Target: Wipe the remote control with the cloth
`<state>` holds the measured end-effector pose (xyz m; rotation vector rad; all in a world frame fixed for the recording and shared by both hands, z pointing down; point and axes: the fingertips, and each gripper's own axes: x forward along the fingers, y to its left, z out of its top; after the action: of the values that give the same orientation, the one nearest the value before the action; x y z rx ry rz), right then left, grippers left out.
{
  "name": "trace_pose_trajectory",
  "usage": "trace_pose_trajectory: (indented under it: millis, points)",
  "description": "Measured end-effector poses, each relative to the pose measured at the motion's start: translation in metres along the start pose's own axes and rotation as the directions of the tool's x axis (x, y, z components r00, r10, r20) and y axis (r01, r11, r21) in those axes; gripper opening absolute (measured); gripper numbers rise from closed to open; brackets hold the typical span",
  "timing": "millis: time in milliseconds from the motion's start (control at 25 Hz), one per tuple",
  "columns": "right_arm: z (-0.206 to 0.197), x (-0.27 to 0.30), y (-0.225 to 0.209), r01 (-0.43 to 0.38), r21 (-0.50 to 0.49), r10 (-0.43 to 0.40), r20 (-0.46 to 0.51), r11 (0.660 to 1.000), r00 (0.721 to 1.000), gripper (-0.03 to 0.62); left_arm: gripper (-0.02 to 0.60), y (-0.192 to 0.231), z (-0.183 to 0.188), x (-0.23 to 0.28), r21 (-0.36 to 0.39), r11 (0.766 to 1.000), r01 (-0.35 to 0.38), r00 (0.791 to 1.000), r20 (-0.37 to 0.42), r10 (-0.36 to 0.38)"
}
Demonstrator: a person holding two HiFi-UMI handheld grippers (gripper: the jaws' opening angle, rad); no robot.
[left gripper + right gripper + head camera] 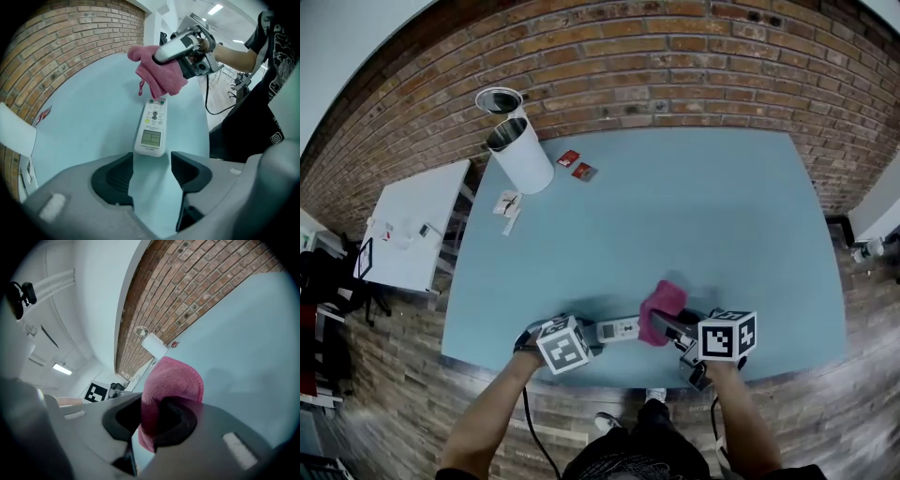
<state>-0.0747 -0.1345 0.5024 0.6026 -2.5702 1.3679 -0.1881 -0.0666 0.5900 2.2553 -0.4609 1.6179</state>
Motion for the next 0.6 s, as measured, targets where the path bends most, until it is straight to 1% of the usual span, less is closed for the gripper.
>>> trace_pose_trajectory:
  millis: [120,160,200,240,280,320,440,600]
  points:
    - [0.000,-0.001,0.012,0.019,-0.021,-0.018,0.032,1.000,0.999,0.060,0.255,0.006,-0.002,-0.013,-0.081,0.996,-0.042,0.995,0.088,0.049]
    - [-0.001,-0.003,0.016,0.034,-0.033,-0.033,0.047,0.999,0.998,0.060,0.234,0.008,-0.001,-0.018,-0.110,0.992,-0.063,0.989,0.129,0.077]
    - [-0.002,-0.005,0.020,0.056,-0.048,-0.053,0.064,0.997,0.997,0.060,0.203,0.010,0.002,-0.025,-0.139,0.986,-0.096,0.977,0.176,0.120]
    - [-0.003,-0.007,0.025,0.083,-0.064,-0.077,0.083,0.994,0.994,0.060,0.130,0.013,0.005,-0.032,-0.170,0.976,-0.138,0.959,0.223,0.174]
    - [-0.006,-0.009,0.030,0.110,-0.081,-0.102,0.102,0.991,0.990,0.060,0.015,0.015,0.008,-0.041,-0.203,0.963,-0.175,0.936,0.269,0.227]
    - [-0.009,-0.011,0.036,0.137,-0.096,-0.125,0.119,0.986,0.985,0.060,0.000,0.013,0.012,-0.050,-0.234,0.953,-0.192,0.913,0.312,0.261]
    - [-0.025,-0.014,0.060,0.202,-0.148,-0.179,0.157,0.968,0.971,0.060,0.000,-0.007,0.023,-0.074,-0.315,0.937,-0.153,0.856,0.431,0.285]
    - [-0.050,-0.014,0.092,0.286,-0.249,-0.241,0.195,0.925,0.951,0.060,-0.002,-0.028,0.030,-0.100,-0.431,0.895,-0.114,0.764,0.538,0.357]
